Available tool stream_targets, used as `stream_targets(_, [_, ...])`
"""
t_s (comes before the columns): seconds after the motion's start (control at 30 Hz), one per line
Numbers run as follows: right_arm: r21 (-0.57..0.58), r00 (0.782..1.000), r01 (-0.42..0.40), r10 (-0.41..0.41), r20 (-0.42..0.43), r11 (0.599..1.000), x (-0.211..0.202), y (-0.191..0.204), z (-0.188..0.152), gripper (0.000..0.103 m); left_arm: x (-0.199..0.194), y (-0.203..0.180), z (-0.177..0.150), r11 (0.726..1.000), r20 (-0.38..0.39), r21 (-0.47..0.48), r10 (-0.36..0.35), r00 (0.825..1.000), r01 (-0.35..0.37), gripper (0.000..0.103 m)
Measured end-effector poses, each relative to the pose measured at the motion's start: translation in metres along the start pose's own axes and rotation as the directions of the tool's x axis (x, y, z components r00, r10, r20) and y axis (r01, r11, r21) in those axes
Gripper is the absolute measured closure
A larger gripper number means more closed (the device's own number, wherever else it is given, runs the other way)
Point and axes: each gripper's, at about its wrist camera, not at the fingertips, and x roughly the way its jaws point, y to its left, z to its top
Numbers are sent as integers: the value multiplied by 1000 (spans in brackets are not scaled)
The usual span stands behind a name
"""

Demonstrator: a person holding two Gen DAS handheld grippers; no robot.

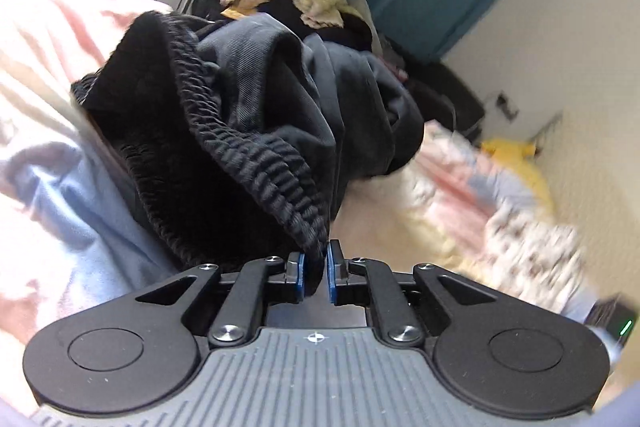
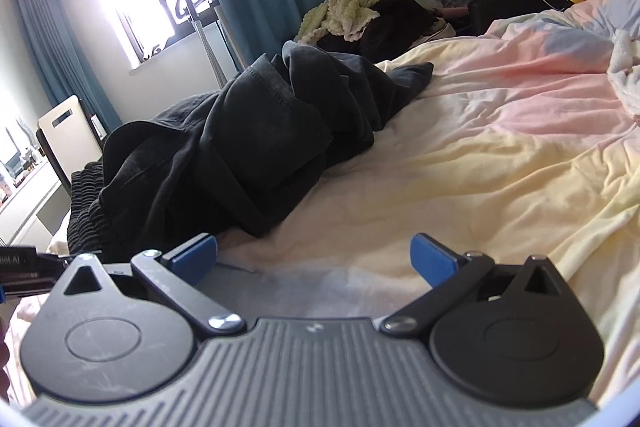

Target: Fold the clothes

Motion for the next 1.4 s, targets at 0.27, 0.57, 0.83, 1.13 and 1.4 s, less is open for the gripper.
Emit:
stream_targets(0.27, [9, 999, -44, 44, -12, 999, 3, 1, 0, 0, 8, 42, 27, 945, 130, -311, -66, 989, 104, 36])
stream_targets(0.57, [37, 999, -22, 23, -25, 999, 15, -6, -2, 0, 39, 56, 28, 938, 121, -335, -47, 992, 85, 84])
stream_targets(0.83, [103, 1000, -2, 1, 10, 995, 22, -20, 3, 0, 0, -18, -3, 980, 85, -47, -191, 978, 195, 86])
stream_targets(1.13, [130, 987, -142, 131, 92, 981, 5, -13, 9, 0, 49, -73, -74, 974, -233, 208, -38, 972, 88, 92])
stream_targets(1.4, [38, 969, -243, 244, -28, 969, 31, 17, 8, 0, 25, -78, -64, 966, -159, 242, -52, 986, 90, 83])
